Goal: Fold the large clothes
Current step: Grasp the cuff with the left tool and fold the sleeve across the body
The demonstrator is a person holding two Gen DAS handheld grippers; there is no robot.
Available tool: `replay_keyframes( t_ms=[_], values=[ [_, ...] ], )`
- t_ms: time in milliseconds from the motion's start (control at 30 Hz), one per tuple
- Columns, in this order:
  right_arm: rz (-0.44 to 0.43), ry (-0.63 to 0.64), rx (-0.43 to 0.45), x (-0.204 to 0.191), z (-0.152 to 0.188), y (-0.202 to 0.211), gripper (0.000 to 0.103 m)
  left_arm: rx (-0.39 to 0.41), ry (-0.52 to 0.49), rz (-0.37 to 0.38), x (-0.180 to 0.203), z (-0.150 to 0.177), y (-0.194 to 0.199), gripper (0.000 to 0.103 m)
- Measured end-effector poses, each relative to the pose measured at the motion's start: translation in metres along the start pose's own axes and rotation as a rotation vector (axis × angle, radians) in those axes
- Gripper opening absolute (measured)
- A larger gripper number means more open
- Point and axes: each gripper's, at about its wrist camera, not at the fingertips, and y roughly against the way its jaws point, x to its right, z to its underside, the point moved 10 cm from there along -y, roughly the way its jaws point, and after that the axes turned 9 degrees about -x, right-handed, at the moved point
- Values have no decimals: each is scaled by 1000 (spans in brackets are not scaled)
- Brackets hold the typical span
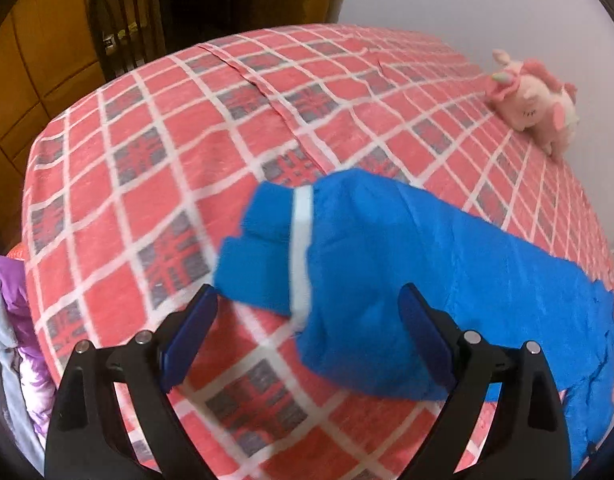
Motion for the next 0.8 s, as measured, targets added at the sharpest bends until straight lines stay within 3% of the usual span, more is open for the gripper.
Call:
replay_keyframes(
  t_ms=[100,167,233,333,600,800],
  values=[
    [-2,-2,-1,1,0,0,73,-3,19,4,5,1,-5,76],
    [-4,-3,-1,1,0,0,73,13,28,1,6,-1,-3,53],
    [-6,-6,-1,1,0,1,73,29,30,5,9,-2,3,40],
    [-7,-13,1,3,0,3,72,59,24,25,17,-4,14,27],
    [-5,-31,12,11,-2,9,72,215,-58,100,71,0,80,21],
    [-9,-40,23,15,-3,14,72,312,-268,223,175,33,141,21]
  ],
)
